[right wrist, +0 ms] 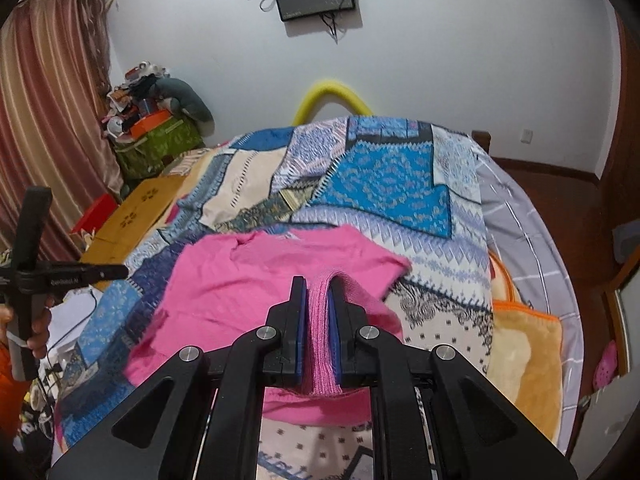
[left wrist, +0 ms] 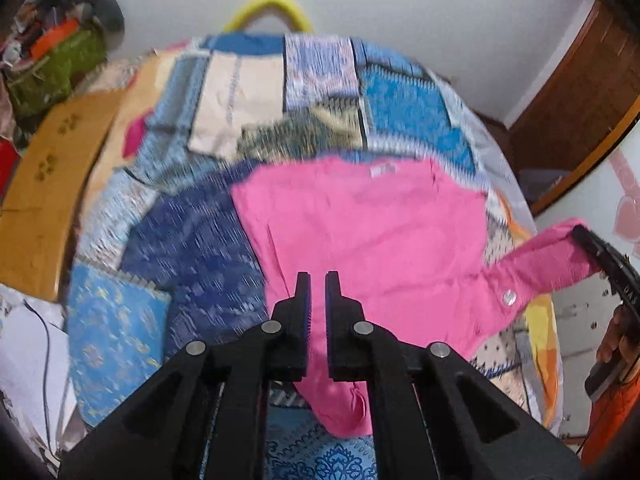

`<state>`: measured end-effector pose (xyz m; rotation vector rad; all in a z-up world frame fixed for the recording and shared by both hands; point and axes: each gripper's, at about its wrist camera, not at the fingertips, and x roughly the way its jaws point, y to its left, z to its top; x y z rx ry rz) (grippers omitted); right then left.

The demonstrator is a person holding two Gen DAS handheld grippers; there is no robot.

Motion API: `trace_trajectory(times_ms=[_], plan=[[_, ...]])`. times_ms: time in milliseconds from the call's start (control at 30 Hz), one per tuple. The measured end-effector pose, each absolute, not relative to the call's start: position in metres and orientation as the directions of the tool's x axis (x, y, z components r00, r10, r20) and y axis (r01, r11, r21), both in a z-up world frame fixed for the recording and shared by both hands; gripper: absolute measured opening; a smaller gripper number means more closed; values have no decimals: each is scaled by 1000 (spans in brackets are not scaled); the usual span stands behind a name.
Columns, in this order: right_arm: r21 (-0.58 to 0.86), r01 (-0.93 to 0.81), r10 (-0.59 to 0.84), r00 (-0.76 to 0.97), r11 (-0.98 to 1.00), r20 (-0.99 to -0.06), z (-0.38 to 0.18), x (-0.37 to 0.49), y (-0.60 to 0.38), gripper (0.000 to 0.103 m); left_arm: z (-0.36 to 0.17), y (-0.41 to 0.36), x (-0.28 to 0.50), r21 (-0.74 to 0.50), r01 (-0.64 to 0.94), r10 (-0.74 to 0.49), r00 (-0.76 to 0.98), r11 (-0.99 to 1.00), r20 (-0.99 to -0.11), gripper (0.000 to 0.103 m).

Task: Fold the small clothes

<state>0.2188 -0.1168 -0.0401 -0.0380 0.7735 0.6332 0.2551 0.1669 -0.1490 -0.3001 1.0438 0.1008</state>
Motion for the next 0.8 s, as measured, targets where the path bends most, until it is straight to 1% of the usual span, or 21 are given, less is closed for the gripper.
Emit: trace_trajectory(times_ms=[100,167,233,333,633,800], plan=[[194,-541,513,535,818,-671,-45,217,-124,9,-164,159,257,-199,-216,-80,461,956,-884,25],[198,-537,511,529,820,-677,-48,216,-128,9,-173,153,255,-225,-216,-112,437,950,-892,45],[202,-530,506,527,823,-683,-51,213,-133,9,-178,150,255,-254,-217,-146,419,942,-896,51],[211,-525,508,521,824,-686,-54,211,-139,9,-187,144,254,-293,-222,-190,392,930,-900,52],[231,-521,512,497,822,-701,-67,205,-149,9,-226,129,258,-316,-240,-245,284,918,-927,52],[234,-516,508,489,824,-709,-73,201,-154,9,-229,124,262,-305,-248,-223,308,920,-925,52]])
